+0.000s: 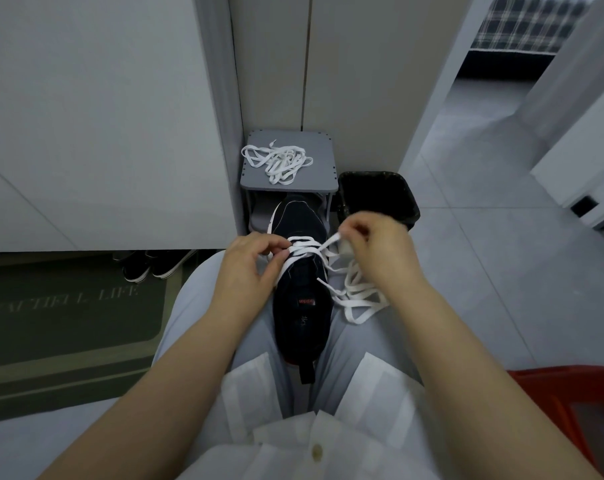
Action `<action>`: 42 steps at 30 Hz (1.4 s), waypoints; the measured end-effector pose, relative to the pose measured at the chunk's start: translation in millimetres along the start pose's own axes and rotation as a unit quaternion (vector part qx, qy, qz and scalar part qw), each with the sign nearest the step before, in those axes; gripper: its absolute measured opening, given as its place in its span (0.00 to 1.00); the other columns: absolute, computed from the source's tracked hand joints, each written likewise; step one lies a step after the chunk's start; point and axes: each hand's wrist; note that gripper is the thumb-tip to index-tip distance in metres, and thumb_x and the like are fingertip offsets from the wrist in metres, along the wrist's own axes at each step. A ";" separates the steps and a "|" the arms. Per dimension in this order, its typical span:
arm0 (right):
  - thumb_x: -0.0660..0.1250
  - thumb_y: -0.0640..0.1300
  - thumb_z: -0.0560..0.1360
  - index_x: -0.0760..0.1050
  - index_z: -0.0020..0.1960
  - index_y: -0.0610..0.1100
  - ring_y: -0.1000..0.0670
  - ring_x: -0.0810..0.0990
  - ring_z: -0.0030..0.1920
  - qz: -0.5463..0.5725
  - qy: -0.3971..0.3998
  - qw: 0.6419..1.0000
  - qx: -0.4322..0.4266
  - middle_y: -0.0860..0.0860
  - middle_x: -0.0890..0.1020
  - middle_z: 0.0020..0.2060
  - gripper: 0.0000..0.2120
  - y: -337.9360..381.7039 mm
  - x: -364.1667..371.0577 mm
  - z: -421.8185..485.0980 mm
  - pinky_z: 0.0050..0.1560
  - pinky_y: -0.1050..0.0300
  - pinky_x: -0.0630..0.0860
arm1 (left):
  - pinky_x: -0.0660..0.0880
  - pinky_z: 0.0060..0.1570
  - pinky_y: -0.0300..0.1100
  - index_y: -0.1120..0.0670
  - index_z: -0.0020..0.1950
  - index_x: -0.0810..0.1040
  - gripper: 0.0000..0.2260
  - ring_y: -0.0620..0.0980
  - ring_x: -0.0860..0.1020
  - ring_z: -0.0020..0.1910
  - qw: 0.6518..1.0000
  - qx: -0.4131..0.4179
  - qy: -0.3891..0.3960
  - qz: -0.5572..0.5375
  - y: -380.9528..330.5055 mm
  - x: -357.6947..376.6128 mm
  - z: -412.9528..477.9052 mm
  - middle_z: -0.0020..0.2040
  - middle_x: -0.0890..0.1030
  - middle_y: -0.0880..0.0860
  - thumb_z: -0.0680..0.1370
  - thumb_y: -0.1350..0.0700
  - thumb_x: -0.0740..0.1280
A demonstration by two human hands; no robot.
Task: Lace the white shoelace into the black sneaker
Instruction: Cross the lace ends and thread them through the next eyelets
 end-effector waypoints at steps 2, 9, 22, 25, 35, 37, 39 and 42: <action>0.61 0.41 0.78 0.75 0.44 0.48 0.61 0.73 0.31 0.070 -0.069 0.995 0.005 0.53 0.77 0.36 0.06 7.1 -20.3 5.2 0.32 0.67 0.69 | 0.61 0.50 0.22 0.54 0.46 0.82 0.07 0.38 0.71 0.42 1.000 0.006 0.000 0.007 1.6 1.0 0.9 0.41 0.78 0.44 0.73 0.54 0.65; 0.55 0.39 0.81 0.71 0.44 0.46 0.52 0.82 0.45 0.528 -0.108 0.842 0.008 0.52 0.83 0.40 0.10 42.0 -76.1 -2.1 0.55 0.53 0.78 | 0.65 0.53 0.35 0.48 0.52 0.82 0.09 0.46 0.72 0.48 0.999 0.020 0.034 0.019 -1.1 7.8 13.8 0.44 0.76 0.42 0.73 0.52 0.69; 0.61 0.46 0.78 0.79 0.36 0.40 0.58 0.67 0.22 0.091 0.090 0.989 0.068 0.56 0.72 0.21 0.16 2.2 -27.7 -21.2 0.25 0.69 0.62 | 0.70 0.47 0.44 0.53 0.42 0.82 0.04 0.52 0.75 0.44 0.985 -0.015 0.057 0.160 -1.2 0.0 26.2 0.41 0.80 0.50 0.72 0.52 0.71; 0.61 0.51 0.77 0.80 0.36 0.46 0.59 0.72 0.28 0.016 0.100 0.993 0.062 0.56 0.76 0.27 0.16 -6.1 -23.2 -24.5 0.31 0.67 0.67 | 0.71 0.47 0.45 0.54 0.44 0.82 0.06 0.53 0.75 0.46 0.978 -0.015 0.075 0.196 -5.7 -0.5 24.8 0.42 0.81 0.52 0.72 0.52 0.70; 0.63 0.43 0.77 0.78 0.50 0.49 0.59 0.76 0.44 0.044 0.124 0.991 -0.001 0.57 0.81 0.46 0.06 0.8 -7.1 -19.6 0.43 0.67 0.69 | 0.60 0.42 0.36 0.60 0.46 0.76 0.06 0.55 0.73 0.48 0.966 -0.009 0.163 0.200 -19.7 -3.6 32.0 0.46 0.78 0.56 0.78 0.61 0.60; 0.63 0.42 0.77 0.78 0.54 0.48 0.56 0.76 0.50 0.031 0.124 0.992 -0.024 0.54 0.81 0.49 0.08 1.8 -0.7 -18.4 0.47 0.69 0.67 | 0.60 0.41 0.35 0.60 0.46 0.75 0.05 0.52 0.73 0.45 0.971 -0.017 0.173 0.164 -21.5 -7.0 34.2 0.43 0.75 0.53 0.78 0.62 0.61; 0.64 0.41 0.76 0.78 0.56 0.46 0.53 0.76 0.53 0.023 0.113 0.991 -0.062 0.52 0.82 0.50 0.10 4.4 7.0 -16.7 0.48 0.70 0.66 | 0.61 0.39 0.36 0.57 0.45 0.74 0.04 0.49 0.70 0.42 0.971 -0.031 0.188 0.145 -25.0 -10.2 35.0 0.41 0.74 0.50 0.78 0.60 0.61; 0.65 0.41 0.75 0.79 0.54 0.46 0.50 0.75 0.51 0.021 0.082 0.991 -0.101 0.50 0.82 0.48 0.09 9.4 18.6 -11.6 0.50 0.64 0.66 | 0.62 0.35 0.36 0.54 0.40 0.72 0.07 0.47 0.71 0.38 0.966 -0.060 0.219 0.123 -29.3 -13.5 40.1 0.37 0.75 0.47 0.78 0.61 0.61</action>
Point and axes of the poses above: each hand's wrist, its own z-axis towards the middle knuckle, its own x-axis out of the palm, y = z × x
